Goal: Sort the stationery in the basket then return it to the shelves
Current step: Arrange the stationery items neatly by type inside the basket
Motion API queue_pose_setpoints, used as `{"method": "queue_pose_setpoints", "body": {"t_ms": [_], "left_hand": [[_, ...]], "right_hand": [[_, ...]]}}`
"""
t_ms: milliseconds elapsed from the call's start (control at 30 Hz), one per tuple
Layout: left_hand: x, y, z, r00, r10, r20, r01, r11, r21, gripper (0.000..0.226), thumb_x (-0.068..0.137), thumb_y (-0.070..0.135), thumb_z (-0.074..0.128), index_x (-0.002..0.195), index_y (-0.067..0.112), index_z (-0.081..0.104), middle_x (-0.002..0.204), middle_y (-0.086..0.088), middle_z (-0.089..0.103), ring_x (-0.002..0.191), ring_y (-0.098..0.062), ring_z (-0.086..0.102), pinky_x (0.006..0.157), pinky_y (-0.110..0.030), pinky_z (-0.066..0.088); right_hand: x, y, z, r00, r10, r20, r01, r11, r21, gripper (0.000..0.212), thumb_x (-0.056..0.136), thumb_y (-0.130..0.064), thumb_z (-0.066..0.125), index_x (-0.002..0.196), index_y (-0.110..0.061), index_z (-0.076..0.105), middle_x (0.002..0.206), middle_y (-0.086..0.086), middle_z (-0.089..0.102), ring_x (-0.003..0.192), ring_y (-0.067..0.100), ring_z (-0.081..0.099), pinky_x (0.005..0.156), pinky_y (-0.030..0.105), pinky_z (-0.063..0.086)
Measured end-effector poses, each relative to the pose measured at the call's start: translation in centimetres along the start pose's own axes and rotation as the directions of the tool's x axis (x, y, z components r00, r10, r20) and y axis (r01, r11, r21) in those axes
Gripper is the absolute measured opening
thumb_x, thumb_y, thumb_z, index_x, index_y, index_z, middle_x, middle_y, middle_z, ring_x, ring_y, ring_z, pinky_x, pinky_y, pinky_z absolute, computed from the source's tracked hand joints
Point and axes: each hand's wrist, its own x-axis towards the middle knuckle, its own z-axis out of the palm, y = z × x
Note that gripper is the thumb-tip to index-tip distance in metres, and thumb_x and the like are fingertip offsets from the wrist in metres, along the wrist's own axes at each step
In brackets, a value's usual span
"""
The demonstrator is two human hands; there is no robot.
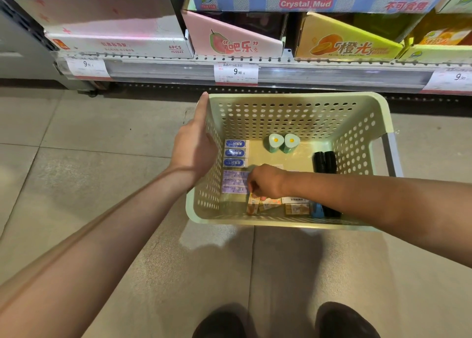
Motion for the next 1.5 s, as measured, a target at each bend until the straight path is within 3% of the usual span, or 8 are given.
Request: {"method": "queue_pose_setpoints", "body": {"t_ms": [433, 567, 700, 900, 1067, 1267, 1367, 1500], "left_hand": [[0.0, 0.0, 0.1, 1.000, -0.003, -0.002, 0.003, 1.000, -0.014, 0.078, 0.085, -0.007, 0.042, 0.150, 0.022, 0.009, 0.069, 0.002, 0.049, 0.058, -0.009, 0.043, 0.059, -0.018, 0.029], [-0.1, 0.0, 0.0, 1.000, -0.017, 0.003, 0.017, 1.000, 0.007, 0.077, 0.086, -0.005, 0.042, 0.150, 0.023, 0.008, 0.063, 0.004, 0.043, 0.056, -0.009, 0.041, 0.060, -0.024, 0.030], [-0.1, 0.2, 0.0, 1.000, -0.025, 0.015, 0.025, 1.000, 0.005, 0.077, 0.087, -0.005, 0.041, 0.150, 0.023, 0.008, 0.064, 0.002, 0.046, 0.056, -0.009, 0.042, 0.061, -0.025, 0.030], [0.0, 0.1, 0.0, 1.000, -0.015, 0.009, 0.015, 1.000, 0.003, 0.076, 0.087, -0.005, 0.041, 0.150, 0.022, 0.008, 0.062, 0.007, 0.043, 0.056, -0.003, 0.040, 0.058, -0.020, 0.027], [-0.1, 0.2, -0.1, 1.000, -0.014, 0.014, 0.014, 1.000, -0.010, 0.076, 0.087, -0.004, 0.042, 0.150, 0.022, 0.008, 0.065, 0.007, 0.043, 0.056, -0.003, 0.039, 0.062, -0.025, 0.031], [-0.3, 0.5, -0.3, 1.000, -0.012, 0.013, 0.012, 1.000, -0.016, 0.075, 0.088, -0.004, 0.042, 0.150, 0.022, 0.009, 0.074, 0.002, 0.047, 0.056, -0.004, 0.039, 0.059, -0.016, 0.028], [-0.3, 0.5, -0.3, 1.000, -0.012, 0.011, 0.012, 1.000, -0.017, 0.075, 0.088, -0.004, 0.042, 0.150, 0.022, 0.009, 0.071, 0.003, 0.045, 0.056, -0.002, 0.039, 0.058, -0.016, 0.028], [-0.2, 0.4, -0.3, 1.000, -0.012, 0.007, 0.012, 1.000, -0.018, 0.075, 0.087, -0.004, 0.041, 0.150, 0.022, 0.008, 0.066, 0.005, 0.043, 0.056, -0.005, 0.040, 0.058, -0.018, 0.028]], "right_hand": [[-1.7, 0.8, -0.8, 0.984, -0.104, -0.143, 0.064, 0.963, -0.262, 0.023, 0.080, -0.025, 0.067, 0.101, -0.017, 0.063, 0.105, 0.001, 0.064, 0.098, 0.020, 0.059, 0.071, 0.027, 0.044], [-2.7, 0.2, -0.5, 0.980, -0.192, -0.052, 0.134, 0.832, -0.538, 0.035, 0.081, -0.029, 0.066, 0.111, -0.016, 0.056, 0.107, 0.004, 0.062, 0.103, 0.022, 0.058, 0.090, 0.032, 0.041], [-2.1, 0.5, 0.9, 0.968, -0.242, -0.069, 0.150, 0.775, -0.615, 0.050, 0.085, -0.017, 0.060, 0.132, -0.013, 0.044, 0.117, 0.006, 0.061, 0.114, 0.024, 0.055, 0.102, 0.036, 0.037], [-2.3, 1.1, 0.1, 0.973, -0.231, -0.019, 0.170, 0.767, -0.619, 0.065, 0.081, -0.022, 0.064, 0.139, -0.014, 0.036, 0.119, 0.006, 0.059, 0.116, 0.024, 0.053, 0.103, 0.035, 0.034], [-2.9, 1.4, -2.3, 0.982, -0.177, 0.062, 0.183, 0.837, -0.516, 0.045, 0.083, -0.027, 0.063, 0.126, -0.020, 0.054, 0.118, 0.001, 0.060, 0.112, 0.020, 0.054, 0.098, 0.032, 0.040], [-2.6, 2.3, -3.4, 0.999, -0.028, -0.040, 0.010, 0.916, -0.401, 0.026, 0.083, -0.027, 0.064, 0.103, -0.012, 0.059, 0.102, 0.005, 0.062, 0.097, 0.023, 0.060, 0.071, 0.030, 0.047], [-2.5, 2.4, -3.3, 0.997, 0.004, -0.078, -0.025, 0.964, -0.264, 0.027, 0.081, -0.029, 0.065, 0.100, -0.011, 0.060, 0.097, 0.007, 0.065, 0.092, 0.024, 0.062, 0.070, 0.032, 0.049], [-2.5, 1.6, -2.4, 0.998, 0.030, -0.057, -0.037, 0.991, -0.131, 0.026, 0.081, -0.029, 0.065, 0.069, -0.016, 0.046, 0.081, 0.003, 0.056, 0.078, 0.019, 0.052, 0.066, 0.029, 0.044]]}}
